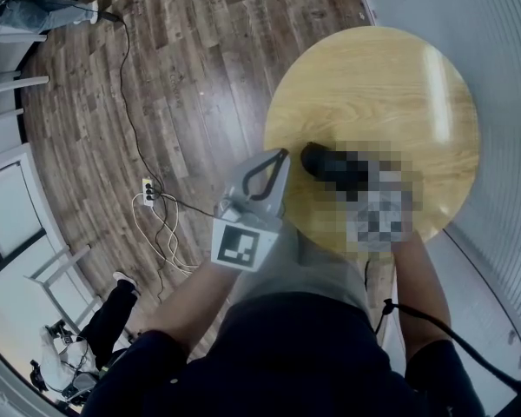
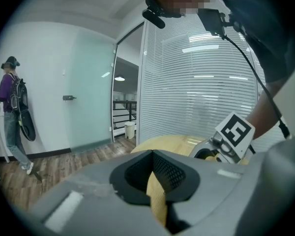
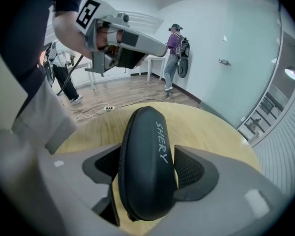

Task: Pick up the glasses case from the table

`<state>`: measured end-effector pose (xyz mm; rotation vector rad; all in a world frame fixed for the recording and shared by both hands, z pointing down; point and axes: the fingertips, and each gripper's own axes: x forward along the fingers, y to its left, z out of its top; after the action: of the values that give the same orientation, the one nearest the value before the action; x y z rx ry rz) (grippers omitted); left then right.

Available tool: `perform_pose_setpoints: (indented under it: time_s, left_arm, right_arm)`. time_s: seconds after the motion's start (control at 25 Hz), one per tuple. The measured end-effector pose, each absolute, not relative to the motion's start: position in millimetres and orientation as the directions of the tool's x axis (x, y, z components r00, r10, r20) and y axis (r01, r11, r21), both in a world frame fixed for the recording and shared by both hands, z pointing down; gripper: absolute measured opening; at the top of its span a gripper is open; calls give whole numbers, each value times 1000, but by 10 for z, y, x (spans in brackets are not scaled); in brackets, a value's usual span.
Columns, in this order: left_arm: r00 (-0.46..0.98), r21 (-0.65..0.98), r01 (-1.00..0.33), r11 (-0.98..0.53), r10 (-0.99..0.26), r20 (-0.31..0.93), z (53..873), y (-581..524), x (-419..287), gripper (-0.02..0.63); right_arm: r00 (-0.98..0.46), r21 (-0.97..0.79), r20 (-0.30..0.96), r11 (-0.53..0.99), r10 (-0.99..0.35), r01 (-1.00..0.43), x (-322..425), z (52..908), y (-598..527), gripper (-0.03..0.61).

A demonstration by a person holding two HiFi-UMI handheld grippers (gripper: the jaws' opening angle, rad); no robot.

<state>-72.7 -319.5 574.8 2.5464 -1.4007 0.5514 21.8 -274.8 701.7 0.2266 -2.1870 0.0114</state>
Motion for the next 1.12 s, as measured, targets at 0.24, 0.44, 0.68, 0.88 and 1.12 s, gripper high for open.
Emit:
perform_pose_setpoints:
  time_s: [0.24, 0.44, 0.68, 0.88, 1.12]
  left_arm:
    - [507, -7, -842, -540, -796, 332, 5518, -3115, -583, 3]
    - [515, 57, -850, -524, -802, 302, 5179, -3145, -555, 3]
    - [539, 25, -834, -552, -802, 256, 4709, -3191, -447, 3]
    - [557, -6, -822, -570, -805, 202, 4299, -3199, -326, 3]
    - [550, -56, -826, -560, -824, 136, 3810, -3323, -339, 3]
  right_arm:
    - [-625, 20, 752, 955, -209, -295, 327, 6765, -2645, 318]
    - [-645, 16, 712, 925, -277, -378, 391, 6307, -2672, 277]
    - [-660, 27, 671, 901, -338, -434, 551, 5785, -2679, 272]
    - [-661, 70, 627, 875, -412, -479, 697, 5319, -2695, 272]
    - [-668, 160, 550, 848, -502, -506, 789, 4616, -2735, 272]
